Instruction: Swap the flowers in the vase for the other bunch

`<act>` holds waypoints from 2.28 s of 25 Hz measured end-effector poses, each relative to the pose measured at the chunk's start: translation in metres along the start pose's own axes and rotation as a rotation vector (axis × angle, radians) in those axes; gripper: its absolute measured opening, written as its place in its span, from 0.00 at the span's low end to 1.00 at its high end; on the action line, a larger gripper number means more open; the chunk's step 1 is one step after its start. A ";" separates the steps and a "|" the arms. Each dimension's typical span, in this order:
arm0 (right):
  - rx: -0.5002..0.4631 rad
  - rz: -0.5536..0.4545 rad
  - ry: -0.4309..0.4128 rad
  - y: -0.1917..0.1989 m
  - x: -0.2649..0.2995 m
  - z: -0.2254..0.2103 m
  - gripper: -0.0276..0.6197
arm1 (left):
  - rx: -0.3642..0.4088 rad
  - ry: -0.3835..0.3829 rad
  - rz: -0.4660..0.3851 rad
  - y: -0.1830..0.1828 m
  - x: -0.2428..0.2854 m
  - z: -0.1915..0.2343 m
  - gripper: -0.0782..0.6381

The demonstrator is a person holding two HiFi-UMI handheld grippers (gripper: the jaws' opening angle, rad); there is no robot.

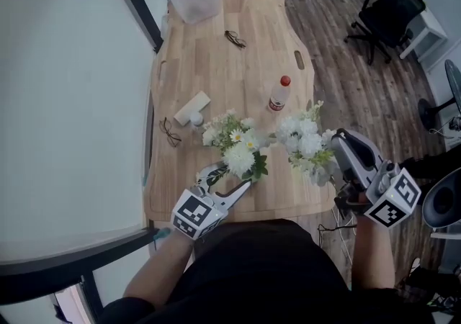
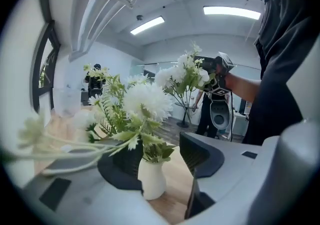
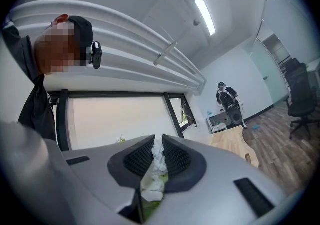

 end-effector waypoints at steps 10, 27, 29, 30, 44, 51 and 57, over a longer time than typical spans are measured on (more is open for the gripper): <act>-0.008 -0.003 -0.036 -0.006 0.013 -0.004 0.14 | -0.049 -0.104 -0.010 0.011 -0.039 0.014 0.40; -0.020 -0.021 -0.036 -0.006 0.018 -0.008 0.14 | -0.138 -0.433 -0.226 -0.023 -0.113 0.079 0.40; -0.026 -0.029 -0.029 -0.005 0.016 -0.010 0.14 | -0.150 -0.467 -0.274 -0.034 -0.117 0.088 0.40; -0.029 -0.031 -0.025 -0.005 0.016 -0.011 0.14 | -0.157 -0.480 -0.296 -0.039 -0.119 0.091 0.39; -0.062 -0.006 -0.025 0.002 0.011 -0.014 0.14 | -0.154 -0.469 -0.367 -0.069 -0.110 0.096 0.13; -0.050 -0.007 -0.032 0.002 0.012 -0.013 0.14 | -0.151 -0.467 -0.352 -0.072 -0.108 0.097 0.13; -0.055 -0.011 -0.037 0.002 0.014 -0.017 0.14 | -0.149 -0.483 -0.353 -0.071 -0.109 0.097 0.13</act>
Point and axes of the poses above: the fingertips, and each gripper's own axes: x forward along the fingers, z to its left, y out of its underside, the point moved 8 cm from there along -x, backward along the fingers, and after that the axes turned 13 degrees about -y, right-handed, at the moved point
